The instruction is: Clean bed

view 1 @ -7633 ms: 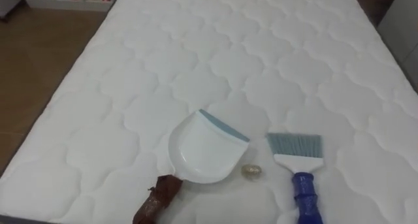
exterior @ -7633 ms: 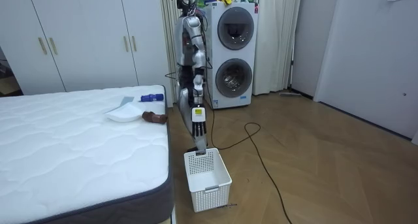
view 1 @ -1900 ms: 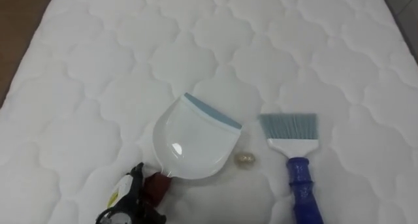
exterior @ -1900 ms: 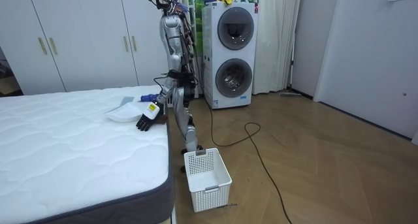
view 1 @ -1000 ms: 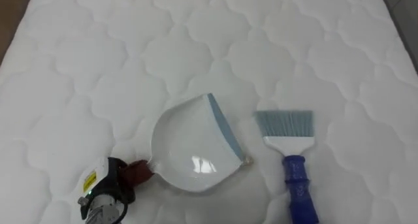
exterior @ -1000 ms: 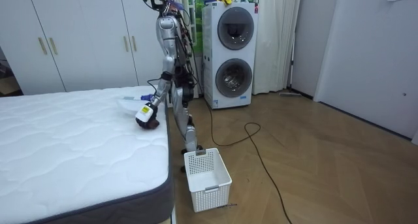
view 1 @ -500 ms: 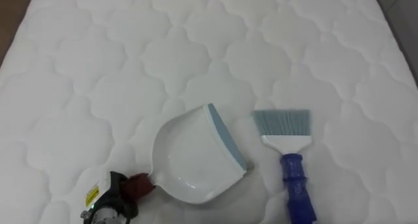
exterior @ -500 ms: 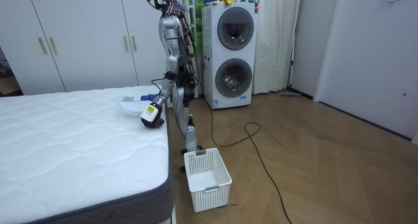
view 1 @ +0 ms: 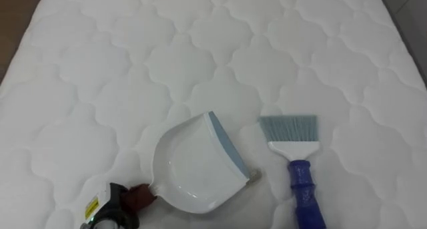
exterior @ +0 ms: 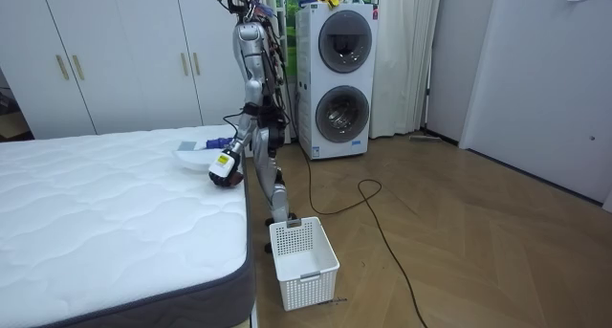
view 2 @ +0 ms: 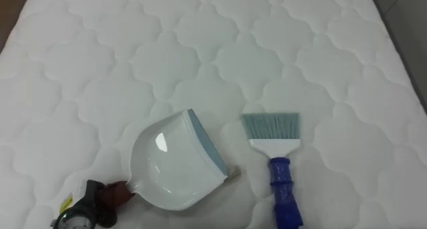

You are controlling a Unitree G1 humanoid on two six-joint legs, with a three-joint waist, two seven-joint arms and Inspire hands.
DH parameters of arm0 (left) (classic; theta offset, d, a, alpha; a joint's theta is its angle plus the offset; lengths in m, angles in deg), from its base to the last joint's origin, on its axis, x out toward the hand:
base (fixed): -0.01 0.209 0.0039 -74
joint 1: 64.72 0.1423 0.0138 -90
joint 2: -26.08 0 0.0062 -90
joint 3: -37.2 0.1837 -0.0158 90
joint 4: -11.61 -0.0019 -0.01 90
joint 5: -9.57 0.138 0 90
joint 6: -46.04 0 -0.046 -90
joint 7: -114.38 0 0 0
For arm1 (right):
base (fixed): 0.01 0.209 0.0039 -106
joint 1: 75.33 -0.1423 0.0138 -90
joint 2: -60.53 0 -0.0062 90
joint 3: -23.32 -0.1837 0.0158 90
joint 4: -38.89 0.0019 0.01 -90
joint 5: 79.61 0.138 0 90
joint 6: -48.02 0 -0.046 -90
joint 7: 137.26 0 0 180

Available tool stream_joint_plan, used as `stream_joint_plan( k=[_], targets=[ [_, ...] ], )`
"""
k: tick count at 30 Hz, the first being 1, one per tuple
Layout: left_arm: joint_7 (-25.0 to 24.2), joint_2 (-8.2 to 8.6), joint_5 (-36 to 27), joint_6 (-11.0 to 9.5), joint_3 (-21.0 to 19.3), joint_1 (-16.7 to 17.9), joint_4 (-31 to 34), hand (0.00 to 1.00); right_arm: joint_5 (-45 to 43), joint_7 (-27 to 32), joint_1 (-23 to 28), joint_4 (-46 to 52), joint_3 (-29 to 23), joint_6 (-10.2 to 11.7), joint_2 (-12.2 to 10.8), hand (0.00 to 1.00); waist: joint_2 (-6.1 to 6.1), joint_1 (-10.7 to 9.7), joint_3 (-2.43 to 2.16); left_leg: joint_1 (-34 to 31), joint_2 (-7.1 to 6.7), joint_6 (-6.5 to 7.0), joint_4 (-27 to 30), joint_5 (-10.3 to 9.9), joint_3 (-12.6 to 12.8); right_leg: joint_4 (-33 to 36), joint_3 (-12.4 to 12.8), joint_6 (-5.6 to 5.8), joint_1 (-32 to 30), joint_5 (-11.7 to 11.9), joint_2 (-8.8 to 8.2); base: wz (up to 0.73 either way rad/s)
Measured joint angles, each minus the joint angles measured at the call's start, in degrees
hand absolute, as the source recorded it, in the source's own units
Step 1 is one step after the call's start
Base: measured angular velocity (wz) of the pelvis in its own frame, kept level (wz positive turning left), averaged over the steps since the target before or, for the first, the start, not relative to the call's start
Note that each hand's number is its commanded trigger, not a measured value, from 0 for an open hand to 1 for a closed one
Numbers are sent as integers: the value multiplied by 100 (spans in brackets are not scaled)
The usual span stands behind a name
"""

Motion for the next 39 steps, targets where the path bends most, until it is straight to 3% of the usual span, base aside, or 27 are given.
stream_joint_plan(
  k=[4,11,16,21,28,39],
  targets=[
    [2,-44,95,39,-1,22,18,100,-5,43,34,1,-40,27,41,0,79,9,-12,14,-2,0,20,0,6,3,-1,0,22,0,-4,0],
    [101,-200,225,172,-5,36,195,100,5,93,66,31,-172,-26,91,0,190,-8,55,100,-3,1,32,-1,6,17,6,0,116,-1,-7,0],
    [116,-311,629,174,-13,124,539,100,108,82,119,56,-285,-21,153,0,222,12,65,111,3,1,44,0,9,44,13,-1,112,-1,-8,0],
    [119,-451,738,72,-70,221,616,100,283,79,265,77,-629,45,247,0,224,-14,65,213,-8,4,35,-7,-21,15,-8,3,232,-4,-9,3],
    [31,-563,743,79,-133,332,608,100,242,16,311,55,-1163,35,316,0,218,-25,64,320,-9,3,1,-8,-17,7,15,5,313,-9,-3,-1],
    [-789,-677,733,189,-117,672,839,100,516,-147,145,12,-1417,23,342,0,146,-170,57,446,-10,6,-10,-8,34,34,60,4,404,-24,-10,-2]
  ],
)
